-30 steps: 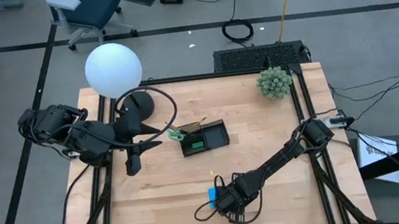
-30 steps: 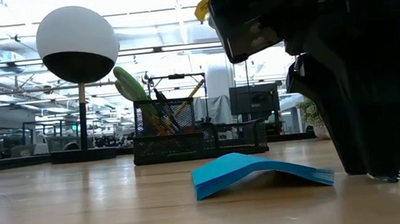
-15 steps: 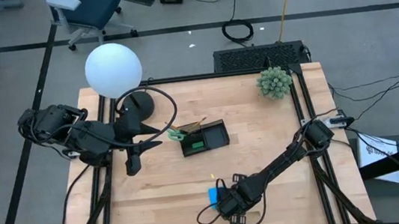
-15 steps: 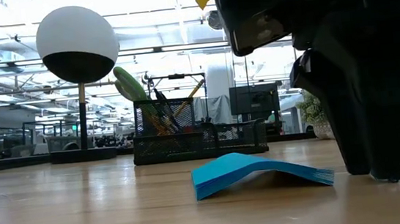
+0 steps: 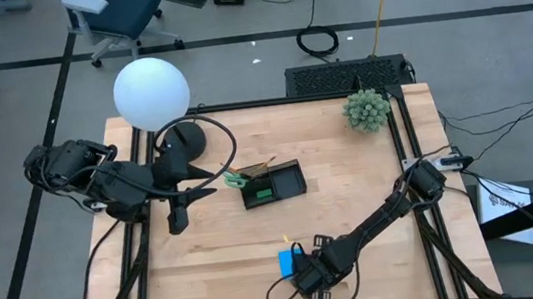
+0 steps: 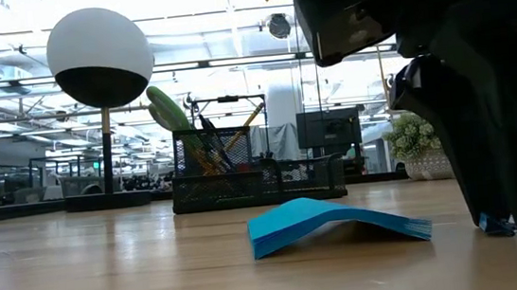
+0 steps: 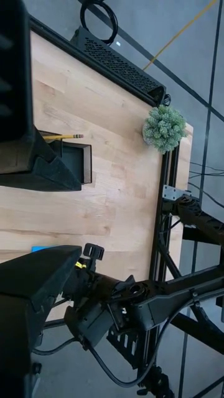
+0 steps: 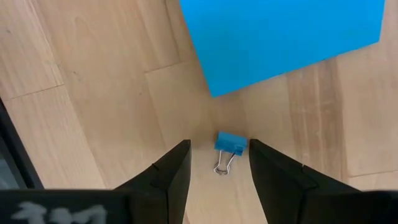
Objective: Pick and place office supplies into organizer
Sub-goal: Put the blue binder clip into the black desk organizer
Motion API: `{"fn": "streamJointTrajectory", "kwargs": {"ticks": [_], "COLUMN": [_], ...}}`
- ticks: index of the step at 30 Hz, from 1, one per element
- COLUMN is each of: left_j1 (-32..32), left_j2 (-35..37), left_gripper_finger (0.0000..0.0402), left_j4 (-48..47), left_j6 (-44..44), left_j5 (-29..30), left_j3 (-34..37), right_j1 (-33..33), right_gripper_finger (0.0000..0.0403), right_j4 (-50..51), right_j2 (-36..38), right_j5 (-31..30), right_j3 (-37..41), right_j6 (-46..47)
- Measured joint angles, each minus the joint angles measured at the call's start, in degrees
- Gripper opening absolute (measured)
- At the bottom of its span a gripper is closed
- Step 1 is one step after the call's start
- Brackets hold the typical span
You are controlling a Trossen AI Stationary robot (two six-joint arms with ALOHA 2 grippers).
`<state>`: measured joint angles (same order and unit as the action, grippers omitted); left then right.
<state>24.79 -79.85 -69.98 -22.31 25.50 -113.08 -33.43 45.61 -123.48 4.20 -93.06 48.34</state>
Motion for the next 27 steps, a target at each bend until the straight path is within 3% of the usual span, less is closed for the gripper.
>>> {"fn": "streamJointTrajectory", "kwargs": {"ticks": [16, 27], "left_j1": [0.0, 0.0], "left_j2": [0.0, 0.0], "left_gripper_finger": [0.0145, 0.0145], "left_j4": [0.0, 0.0], "left_j6": [0.0, 0.0], "left_j5": [0.0, 0.0], "left_j3": [0.0, 0.0], "right_j1": [1.9, 2.0], "right_gripper_finger": [0.0146, 0.0045], "right_j4": [-0.5, 0.5], "right_j2": [0.0, -0.1], "right_j5": [0.3, -0.8], "right_j3": [0.1, 0.1], "right_j6": [2.0, 2.0]}}
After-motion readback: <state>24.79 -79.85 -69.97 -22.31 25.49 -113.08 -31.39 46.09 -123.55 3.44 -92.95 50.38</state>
